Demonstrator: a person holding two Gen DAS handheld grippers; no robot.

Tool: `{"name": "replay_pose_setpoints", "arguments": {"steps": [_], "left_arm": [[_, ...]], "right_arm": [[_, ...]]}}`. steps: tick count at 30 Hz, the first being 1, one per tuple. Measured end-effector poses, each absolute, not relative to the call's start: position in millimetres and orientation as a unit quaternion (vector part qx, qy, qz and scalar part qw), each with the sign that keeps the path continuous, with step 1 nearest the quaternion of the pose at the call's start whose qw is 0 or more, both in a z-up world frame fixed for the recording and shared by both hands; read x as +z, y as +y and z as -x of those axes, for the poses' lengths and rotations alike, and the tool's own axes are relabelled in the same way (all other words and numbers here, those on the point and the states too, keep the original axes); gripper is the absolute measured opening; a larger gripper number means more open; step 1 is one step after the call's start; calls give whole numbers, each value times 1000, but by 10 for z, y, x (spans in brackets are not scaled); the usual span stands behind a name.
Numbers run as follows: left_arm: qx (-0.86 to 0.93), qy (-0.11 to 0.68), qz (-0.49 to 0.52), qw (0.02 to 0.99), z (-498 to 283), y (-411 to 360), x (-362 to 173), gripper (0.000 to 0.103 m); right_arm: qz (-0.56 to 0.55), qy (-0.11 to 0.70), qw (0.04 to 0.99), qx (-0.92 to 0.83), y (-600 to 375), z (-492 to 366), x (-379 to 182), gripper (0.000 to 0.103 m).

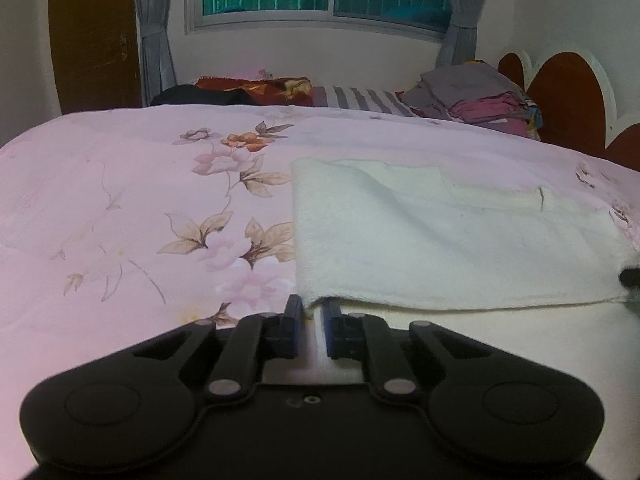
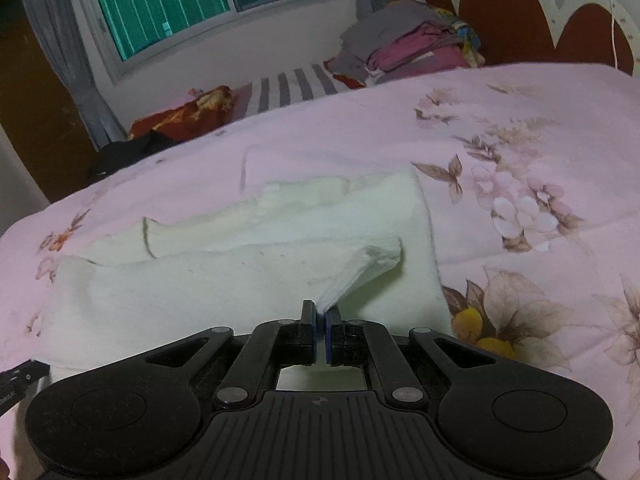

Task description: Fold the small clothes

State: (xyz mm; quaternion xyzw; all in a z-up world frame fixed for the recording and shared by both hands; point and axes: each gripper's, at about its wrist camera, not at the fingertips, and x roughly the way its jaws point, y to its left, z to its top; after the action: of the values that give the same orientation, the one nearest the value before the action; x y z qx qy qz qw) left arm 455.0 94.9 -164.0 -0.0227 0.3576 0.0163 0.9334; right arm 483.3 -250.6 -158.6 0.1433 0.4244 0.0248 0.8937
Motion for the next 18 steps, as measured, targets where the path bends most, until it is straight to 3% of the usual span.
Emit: {"name": "replay_pose_setpoints", "arguments": {"steps": [7, 10, 11, 14, 18], "left_arm": [[10, 371, 25, 928, -4589, 987, -1614, 11], [3, 380, 27, 925, -4571, 1029, -1574, 21], [1, 381, 26, 924, -4551, 1045, -1552, 24], [-6, 372, 25, 928, -4479, 1072, -1444, 26], [-14, 367, 40, 929, -4576, 1040, -1338, 27]], "right_arm": [[-160, 433, 887, 4, -2690, -4758, -1580, 3], [-140, 433, 891, -12, -2700, -4708, -1553, 5], [-126, 426, 896, -28, -2709, -4672, -1515, 11], [-120, 395, 910, -50, -2781, -4579, -1406, 61], [-106, 383, 917, -29, -2711, -4660, -1311, 61]]}}
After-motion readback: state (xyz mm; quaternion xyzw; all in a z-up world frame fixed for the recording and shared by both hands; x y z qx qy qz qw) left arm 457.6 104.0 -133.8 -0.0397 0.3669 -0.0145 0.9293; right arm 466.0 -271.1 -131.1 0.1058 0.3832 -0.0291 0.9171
